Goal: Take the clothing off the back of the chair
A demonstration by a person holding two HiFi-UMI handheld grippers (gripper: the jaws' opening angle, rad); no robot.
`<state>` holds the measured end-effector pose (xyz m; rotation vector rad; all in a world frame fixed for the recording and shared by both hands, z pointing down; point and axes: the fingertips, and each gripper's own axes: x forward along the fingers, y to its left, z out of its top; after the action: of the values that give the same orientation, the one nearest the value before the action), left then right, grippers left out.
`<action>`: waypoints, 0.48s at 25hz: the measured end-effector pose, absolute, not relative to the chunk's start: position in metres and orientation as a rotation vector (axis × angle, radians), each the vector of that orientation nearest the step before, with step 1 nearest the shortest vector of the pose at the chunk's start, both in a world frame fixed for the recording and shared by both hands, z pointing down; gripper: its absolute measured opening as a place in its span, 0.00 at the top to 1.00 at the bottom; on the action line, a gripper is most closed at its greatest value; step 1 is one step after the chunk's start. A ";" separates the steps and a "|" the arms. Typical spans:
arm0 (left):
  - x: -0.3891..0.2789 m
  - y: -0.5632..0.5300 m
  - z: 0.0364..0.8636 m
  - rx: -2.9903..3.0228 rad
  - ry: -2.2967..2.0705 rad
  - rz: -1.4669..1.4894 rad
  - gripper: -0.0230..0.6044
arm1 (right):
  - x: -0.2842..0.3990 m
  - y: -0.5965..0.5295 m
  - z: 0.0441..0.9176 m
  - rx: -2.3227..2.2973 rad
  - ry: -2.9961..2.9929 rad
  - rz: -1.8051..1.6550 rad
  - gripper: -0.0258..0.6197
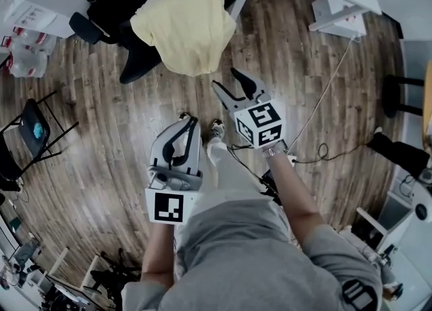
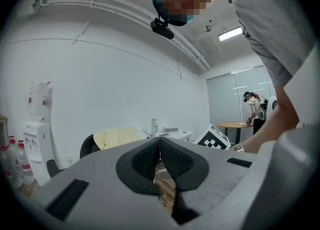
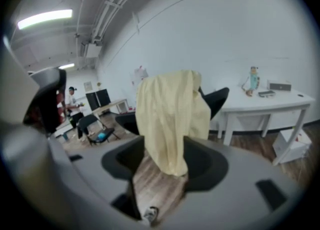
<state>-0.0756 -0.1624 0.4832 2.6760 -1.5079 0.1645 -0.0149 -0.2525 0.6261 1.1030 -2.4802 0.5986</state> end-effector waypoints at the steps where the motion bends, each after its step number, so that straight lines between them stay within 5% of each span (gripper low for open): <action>1: -0.075 -0.164 0.484 2.681 -1.500 0.164 0.91 | -0.015 -0.258 0.629 1.124 -2.474 0.600 0.57; 12: -0.081 -0.177 0.490 2.662 -1.480 0.151 0.91 | -0.035 -0.333 0.595 1.237 -2.501 0.467 0.49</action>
<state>-0.0805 -0.1765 0.4903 2.6619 -1.4804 0.1512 -0.0346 -0.3331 0.5946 1.2368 -2.5010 0.4673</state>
